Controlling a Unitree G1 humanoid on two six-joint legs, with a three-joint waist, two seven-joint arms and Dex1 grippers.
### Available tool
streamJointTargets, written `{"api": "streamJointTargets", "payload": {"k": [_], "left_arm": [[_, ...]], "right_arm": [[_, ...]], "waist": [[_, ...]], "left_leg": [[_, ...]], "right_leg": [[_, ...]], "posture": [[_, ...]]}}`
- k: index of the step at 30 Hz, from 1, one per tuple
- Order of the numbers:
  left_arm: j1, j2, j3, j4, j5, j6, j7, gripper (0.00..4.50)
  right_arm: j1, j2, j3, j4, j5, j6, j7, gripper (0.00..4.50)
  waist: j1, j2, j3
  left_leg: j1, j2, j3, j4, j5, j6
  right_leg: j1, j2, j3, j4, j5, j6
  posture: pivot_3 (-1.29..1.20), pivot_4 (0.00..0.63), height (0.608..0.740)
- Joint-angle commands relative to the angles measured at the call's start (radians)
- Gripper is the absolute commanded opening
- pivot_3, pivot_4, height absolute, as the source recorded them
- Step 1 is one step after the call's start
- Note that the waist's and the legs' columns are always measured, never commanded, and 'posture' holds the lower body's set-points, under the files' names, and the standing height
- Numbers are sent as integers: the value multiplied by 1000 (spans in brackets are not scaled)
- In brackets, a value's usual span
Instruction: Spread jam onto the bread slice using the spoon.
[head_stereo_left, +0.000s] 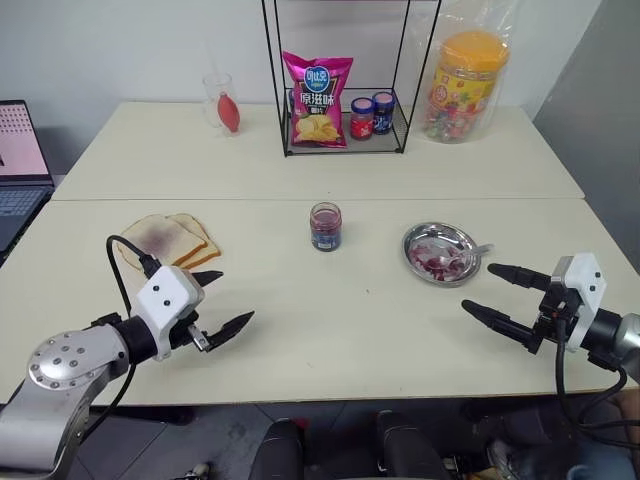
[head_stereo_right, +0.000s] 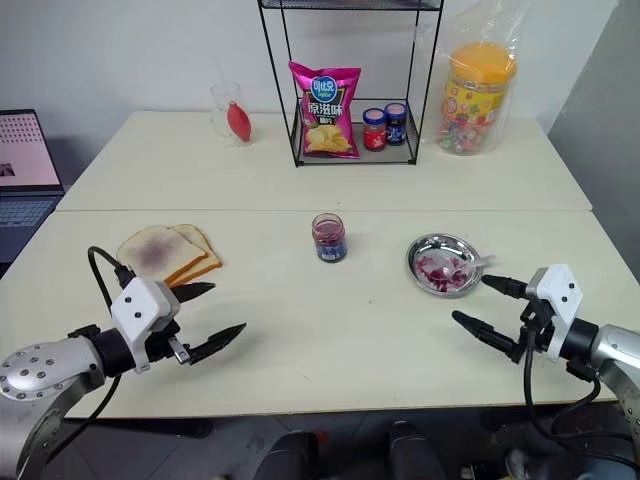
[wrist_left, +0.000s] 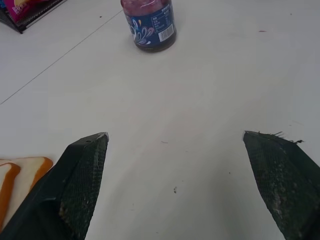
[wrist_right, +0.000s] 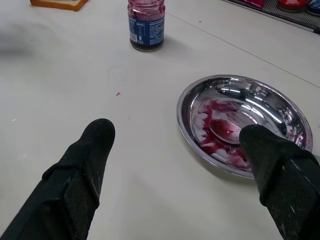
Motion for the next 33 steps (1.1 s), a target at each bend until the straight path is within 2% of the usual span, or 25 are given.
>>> {"api": "streamJointTargets", "payload": {"k": [1,9,13,20,27,31,33], "left_arm": [[-23,-1,19,-8,-5,0,8,4500],[-51,-14,-16,-33,-29,9,-17,4500],[-13,-35,-9,-53,-79,-1,-58,4500],[77,-105,-14,-81,-65,-28,-20,4500],[102,-163,19,-37,60,-114,107,4500],[83,-254,80,-5,101,-184,234,4500],[44,-320,144,20,55,-151,321,4500]], "right_arm": [[-7,4,-20,-13,-1,-26,8,4409],[24,4,-50,-20,2,-33,11,4409],[67,15,-52,-37,-9,-49,7,4409],[104,24,-54,-49,-16,-58,2,4409],[78,21,-10,-60,-5,-38,18,4409],[31,21,37,-73,-3,-25,17,4409],[-10,26,63,-85,5,-11,8,4409]], "waist": [[0,0,0],[1,0,0],[1,0,0],[1,0,0],[2,-1,0],[3,-1,0],[3,-1,0]], "left_leg": [[0,0,0,0,0,0],[0,0,0,0,0,0],[0,0,0,0,0,0],[0,0,0,1,0,0],[0,0,1,2,0,0],[0,0,1,2,0,0],[0,0,1,2,0,0]], "right_leg": [[0,0,0,0,0,0],[0,0,0,0,0,0],[0,0,0,0,0,0],[0,0,1,1,0,0],[0,0,1,1,0,0],[0,0,1,1,0,0],[0,0,1,1,0,1]], "posture": [[0,150,740],[0,150,740],[0,150,740],[0,150,740],[0,150,740],[0,150,740],[0,150,740]]}}
